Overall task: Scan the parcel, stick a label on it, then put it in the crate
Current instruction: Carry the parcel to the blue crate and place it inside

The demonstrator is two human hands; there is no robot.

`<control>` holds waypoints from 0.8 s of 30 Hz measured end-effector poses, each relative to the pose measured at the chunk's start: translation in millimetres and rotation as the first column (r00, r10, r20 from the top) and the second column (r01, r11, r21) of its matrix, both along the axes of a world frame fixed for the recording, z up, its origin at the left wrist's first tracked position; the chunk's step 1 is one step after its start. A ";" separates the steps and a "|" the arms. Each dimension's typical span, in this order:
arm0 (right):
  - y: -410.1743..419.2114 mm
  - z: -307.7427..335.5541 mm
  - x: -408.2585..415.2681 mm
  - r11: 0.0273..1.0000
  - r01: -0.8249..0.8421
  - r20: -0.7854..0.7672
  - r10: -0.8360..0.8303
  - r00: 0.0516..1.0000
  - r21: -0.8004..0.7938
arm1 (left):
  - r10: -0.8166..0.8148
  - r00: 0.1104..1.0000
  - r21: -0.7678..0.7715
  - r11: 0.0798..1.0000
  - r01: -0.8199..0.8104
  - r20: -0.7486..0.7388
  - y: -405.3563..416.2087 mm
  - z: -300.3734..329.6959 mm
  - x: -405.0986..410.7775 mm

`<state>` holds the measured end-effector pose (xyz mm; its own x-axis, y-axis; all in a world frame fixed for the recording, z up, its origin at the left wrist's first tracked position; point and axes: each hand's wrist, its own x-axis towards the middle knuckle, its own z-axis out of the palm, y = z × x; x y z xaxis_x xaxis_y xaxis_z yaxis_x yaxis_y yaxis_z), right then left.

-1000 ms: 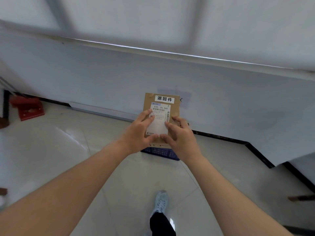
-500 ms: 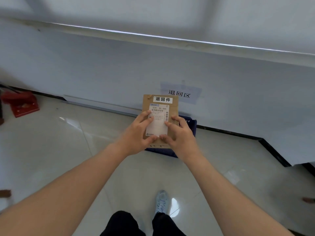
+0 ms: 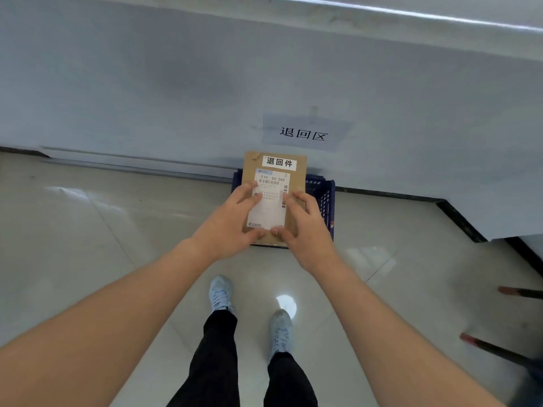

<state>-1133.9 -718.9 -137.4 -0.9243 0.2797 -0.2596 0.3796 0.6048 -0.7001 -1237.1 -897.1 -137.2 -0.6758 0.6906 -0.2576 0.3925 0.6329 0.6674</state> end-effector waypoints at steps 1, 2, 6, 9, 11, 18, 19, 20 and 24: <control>-3.5 -11.3 -7.4 1.000 0.014 0.011 -0.014 1.000 0.006 | -0.012 1.000 0.013 1.000 0.012 0.009 -1.9 -13.8 -9.3; -7.1 -22.9 -14.4 1.000 0.025 0.017 -0.026 1.000 0.017 | -0.029 1.000 0.024 0.999 0.029 0.011 -3.4 -28.2 -18.2; -20.9 -77.1 -42.0 0.996 0.083 0.055 -0.085 0.995 0.040 | -0.076 0.997 0.025 0.997 0.075 0.013 -7.6 -87.4 -49.8; -27.5 -115.7 -60.7 0.991 0.129 0.097 -0.132 0.986 0.040 | -0.084 0.996 0.017 0.996 0.084 0.019 -8.0 -127.7 -67.9; -30.6 -143.3 -72.8 0.991 0.127 0.130 -0.131 0.983 0.044 | -0.084 0.996 0.007 0.996 0.084 0.029 -7.9 -156.5 -77.7; -16.9 -257.8 -100.0 0.996 0.072 0.166 -0.080 0.983 0.049 | -0.081 0.996 -0.080 0.993 0.083 0.025 10.7 -260.4 -101.9; -13.3 -276.3 -99.8 0.997 0.064 0.169 -0.068 0.983 0.030 | -0.088 0.996 -0.095 0.991 0.090 0.026 13.4 -275.3 -104.5; -10.3 -293.7 -99.6 0.998 0.056 0.170 -0.057 0.984 0.008 | -0.092 0.995 -0.109 0.989 0.096 0.033 15.8 -290.6 -107.1; -3.0 -360.3 -99.5 0.999 0.032 0.163 -0.026 0.986 -0.032 | -0.113 0.993 -0.133 0.984 0.118 0.045 20.7 -353.5 -113.6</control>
